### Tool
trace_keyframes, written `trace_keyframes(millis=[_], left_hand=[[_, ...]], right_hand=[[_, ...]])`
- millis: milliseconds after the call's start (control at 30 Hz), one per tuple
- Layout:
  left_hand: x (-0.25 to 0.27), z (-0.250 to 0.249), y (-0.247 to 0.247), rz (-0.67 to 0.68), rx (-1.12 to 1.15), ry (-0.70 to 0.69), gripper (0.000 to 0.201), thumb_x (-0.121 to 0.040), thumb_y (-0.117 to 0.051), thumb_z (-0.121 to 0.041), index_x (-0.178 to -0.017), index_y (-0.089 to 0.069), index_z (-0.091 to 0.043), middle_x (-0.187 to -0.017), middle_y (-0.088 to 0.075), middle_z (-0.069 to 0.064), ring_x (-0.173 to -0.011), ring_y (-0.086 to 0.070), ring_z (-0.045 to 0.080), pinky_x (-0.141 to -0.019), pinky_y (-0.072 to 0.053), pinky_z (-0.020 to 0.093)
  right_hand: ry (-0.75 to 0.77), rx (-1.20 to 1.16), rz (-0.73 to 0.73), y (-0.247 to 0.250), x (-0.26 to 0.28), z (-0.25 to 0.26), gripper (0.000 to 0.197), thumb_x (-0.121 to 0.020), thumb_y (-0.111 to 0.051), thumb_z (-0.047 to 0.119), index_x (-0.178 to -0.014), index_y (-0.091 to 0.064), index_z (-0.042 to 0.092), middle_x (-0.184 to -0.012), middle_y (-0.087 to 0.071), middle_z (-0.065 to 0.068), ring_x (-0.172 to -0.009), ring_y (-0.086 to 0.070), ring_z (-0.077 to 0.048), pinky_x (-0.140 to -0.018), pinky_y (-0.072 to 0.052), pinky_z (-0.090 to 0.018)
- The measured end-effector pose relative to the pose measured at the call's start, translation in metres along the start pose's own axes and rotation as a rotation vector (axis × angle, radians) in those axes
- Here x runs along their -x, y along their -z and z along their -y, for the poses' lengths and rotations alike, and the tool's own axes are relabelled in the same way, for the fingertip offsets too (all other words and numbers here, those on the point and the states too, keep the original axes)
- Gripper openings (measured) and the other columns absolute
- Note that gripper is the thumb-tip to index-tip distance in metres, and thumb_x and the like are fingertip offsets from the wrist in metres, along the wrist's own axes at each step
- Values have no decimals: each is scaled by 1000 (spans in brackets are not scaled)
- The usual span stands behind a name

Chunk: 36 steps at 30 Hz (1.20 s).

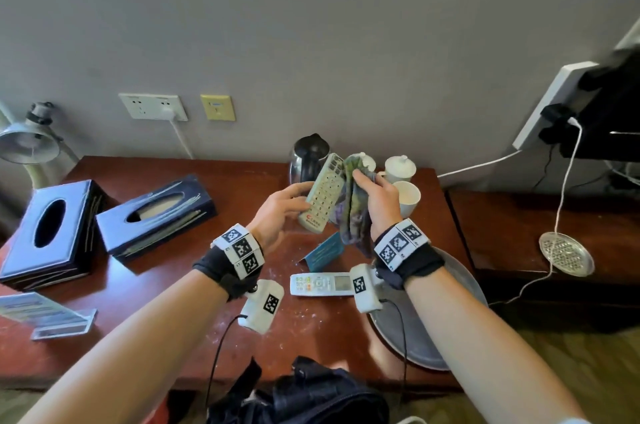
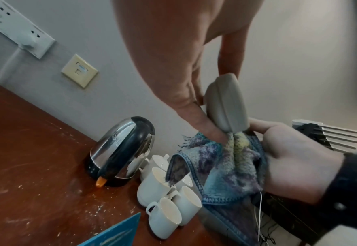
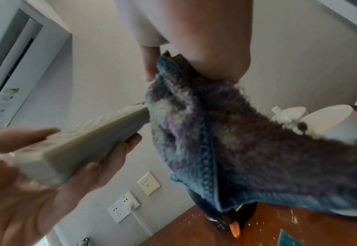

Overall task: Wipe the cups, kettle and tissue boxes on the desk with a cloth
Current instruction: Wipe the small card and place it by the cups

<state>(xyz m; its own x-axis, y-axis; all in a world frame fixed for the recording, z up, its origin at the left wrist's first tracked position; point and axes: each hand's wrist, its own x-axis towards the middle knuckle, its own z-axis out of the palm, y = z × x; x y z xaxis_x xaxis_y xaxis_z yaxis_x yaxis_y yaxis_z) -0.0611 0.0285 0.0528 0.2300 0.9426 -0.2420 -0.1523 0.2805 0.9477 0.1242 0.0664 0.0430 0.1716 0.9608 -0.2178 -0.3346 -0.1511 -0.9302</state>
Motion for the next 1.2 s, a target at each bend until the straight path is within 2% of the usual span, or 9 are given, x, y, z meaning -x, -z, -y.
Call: trace_keyframes(millis=[167,300,367,467,600,733,833,967,1200], left_hand=[[-8,0,14,68,-53,64,45,-95,-44,4,-132,-56,-19,-128,-58,22,-105,-67,30,-74,-60,37],[-17,2,25,133,-130,149,45,-97,-44,6,-133,-56,-18,-129,-58,25,-98,-70,26,-67,-60,33],[-21,4,29,139,-153,178,46,-97,-47,6,-138,-53,-12,-124,-62,23,-93,-73,26,-65,-61,34],[-28,10,34,87,-126,187,39,-97,-49,5,-131,-51,-13,-112,-69,17,-85,-74,26,-62,-61,36],[-38,17,40,14,-214,212,26,-99,-53,-6,-124,-56,-9,-110,-70,17,-79,-72,22,-60,-60,33],[-49,25,47,71,-507,166,51,-83,-79,-21,-128,-57,-17,-114,-67,8,-87,-70,21,-68,-60,31],[-57,33,49,78,-909,107,73,-73,-86,-32,-135,-49,-24,-119,-57,2,-100,-62,21,-86,-57,37],[-67,45,57,88,-1098,44,67,-80,-79,-26,-140,-48,-19,-129,-57,5,-111,-57,21,-95,-50,35],[-95,69,91,119,-1265,36,59,-81,-76,-17,-135,-52,-17,-130,-55,6,-119,-52,23,-101,-45,36]], right_hand=[[-200,-154,-13,-5,-7,-10,36,-87,-71,31,-113,-68,6,-109,-72,-18,-99,-70,-34,-93,-54,-50],[-279,-170,-55,-7,-13,-22,58,-74,-81,40,-120,-67,7,-117,-70,-18,-106,-68,-35,-97,-51,-52],[-308,-167,-72,-6,-13,-28,50,-75,-81,32,-115,-68,6,-115,-71,-18,-104,-69,-34,-97,-52,-52],[-309,-168,-136,-5,-13,-35,31,-80,-77,17,-107,-70,5,-109,-72,-18,-101,-70,-35,-96,-52,-53],[-301,-164,-250,-8,-12,-47,35,-75,-80,8,-107,-68,0,-101,-74,-19,-95,-71,-36,-92,-55,-53],[-294,-111,-332,-11,-11,-56,36,-74,-80,6,-108,-69,1,-100,-74,-17,-93,-72,-35,-87,-58,-49],[-286,-48,-348,-12,-8,-67,45,-72,-84,11,-113,-67,3,-101,-75,-13,-91,-72,-31,-83,-59,-44],[-231,70,-325,-11,-4,-79,48,-68,-87,20,-112,-69,8,-102,-75,-10,-95,-72,-29,-90,-57,-46],[-248,187,-419,11,4,-92,17,-77,-79,15,-92,-70,14,-95,-74,-16,-93,-70,-37,-90,-56,-52]])
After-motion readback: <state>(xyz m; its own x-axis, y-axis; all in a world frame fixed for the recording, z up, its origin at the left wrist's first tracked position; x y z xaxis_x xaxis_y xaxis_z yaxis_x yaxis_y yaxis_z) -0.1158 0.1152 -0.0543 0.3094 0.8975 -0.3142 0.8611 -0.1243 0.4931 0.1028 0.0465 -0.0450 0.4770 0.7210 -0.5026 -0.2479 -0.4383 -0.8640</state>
